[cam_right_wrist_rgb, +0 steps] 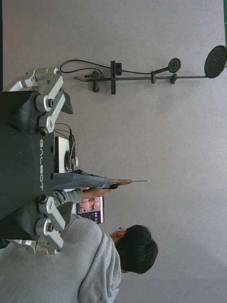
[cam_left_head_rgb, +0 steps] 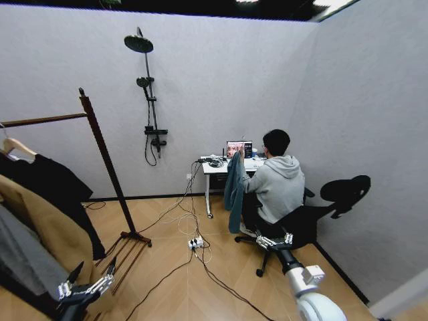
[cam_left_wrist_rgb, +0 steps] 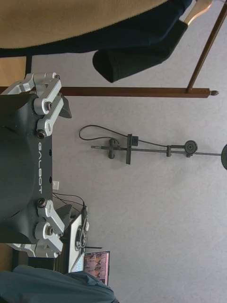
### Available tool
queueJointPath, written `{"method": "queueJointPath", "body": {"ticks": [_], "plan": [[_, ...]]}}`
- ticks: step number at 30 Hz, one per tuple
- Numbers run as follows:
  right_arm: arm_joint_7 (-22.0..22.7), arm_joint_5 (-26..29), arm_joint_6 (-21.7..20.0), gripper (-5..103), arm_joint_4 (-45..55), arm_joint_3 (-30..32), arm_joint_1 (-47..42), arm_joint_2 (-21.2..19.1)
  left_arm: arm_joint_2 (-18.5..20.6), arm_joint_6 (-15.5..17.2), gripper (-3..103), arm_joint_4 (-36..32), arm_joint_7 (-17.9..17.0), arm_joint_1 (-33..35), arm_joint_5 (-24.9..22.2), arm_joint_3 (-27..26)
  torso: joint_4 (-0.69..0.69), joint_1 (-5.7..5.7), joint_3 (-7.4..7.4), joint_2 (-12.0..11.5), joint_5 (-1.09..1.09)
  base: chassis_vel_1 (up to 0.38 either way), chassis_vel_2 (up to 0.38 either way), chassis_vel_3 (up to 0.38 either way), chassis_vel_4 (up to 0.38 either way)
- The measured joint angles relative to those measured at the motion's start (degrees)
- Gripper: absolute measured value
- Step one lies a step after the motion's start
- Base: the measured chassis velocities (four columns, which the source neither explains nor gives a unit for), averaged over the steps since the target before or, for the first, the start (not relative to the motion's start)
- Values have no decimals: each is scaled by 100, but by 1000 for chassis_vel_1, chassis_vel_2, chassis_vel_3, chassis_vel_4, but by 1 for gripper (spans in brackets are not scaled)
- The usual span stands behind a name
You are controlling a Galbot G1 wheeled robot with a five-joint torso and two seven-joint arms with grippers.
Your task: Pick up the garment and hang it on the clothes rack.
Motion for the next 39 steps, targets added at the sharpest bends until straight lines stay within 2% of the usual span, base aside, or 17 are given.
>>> {"method": "queueJointPath", "body": {"ticks": [3,14,17,19,25,26,28,30,32,33,35,36,39], "plan": [[-11,-39,-5,100,-18,-9,11,3,0,0,100,0,1,0,0,0,1,0,0,1,5,-256,240,244,-251],[-48,-110,11,100,-77,-12,16,0,0,0,100,0,0,0,0,0,3,0,0,0,3,-240,231,238,-244],[-47,-109,16,100,-95,-19,29,-1,0,0,100,0,1,0,0,0,-1,0,0,0,-1,-257,237,233,-250],[-34,-109,26,100,-106,-27,40,-1,0,0,100,0,2,0,0,0,0,0,0,0,5,-270,251,222,-268],[229,-71,-35,100,-101,-41,169,-11,0,0,100,0,0,-1,0,0,0,6,2,-2,3,-199,224,191,-204],[303,-30,-202,100,-34,1,261,-43,1,0,100,0,1,-2,0,0,-2,8,2,-3,1,-118,139,130,-80],[398,68,-456,100,9,93,527,-143,0,0,100,0,0,-1,0,0,3,7,2,-2,3,-75,122,23,-44],[449,108,-552,100,-28,143,728,-201,0,0,100,0,0,0,0,0,3,5,2,-2,3,-31,14,64,-8],[524,363,-812,100,-382,245,1368,-434,0,0,100,0,0,0,0,0,1,-3,0,1,4,22,-34,-28,23],[524,363,-812,100,-382,245,1368,-434,0,0,100,0,0,0,0,0,1,-3,0,1,4,45,-68,-57,46],[479,641,-911,100,-1053,207,2211,-828,0,0,100,0,1,2,0,0,0,-6,-1,3,2,41,-61,-59,42],[479,641,-911,100,-1053,207,2211,-828,0,0,100,0,1,2,0,0,0,-6,-1,3,2,19,-39,-61,47],[410,741,-875,100,-1955,-247,3190,-1239,0,0,100,0,1,1,0,0,0,-3,0,2,3,0,0,0,0]]}}
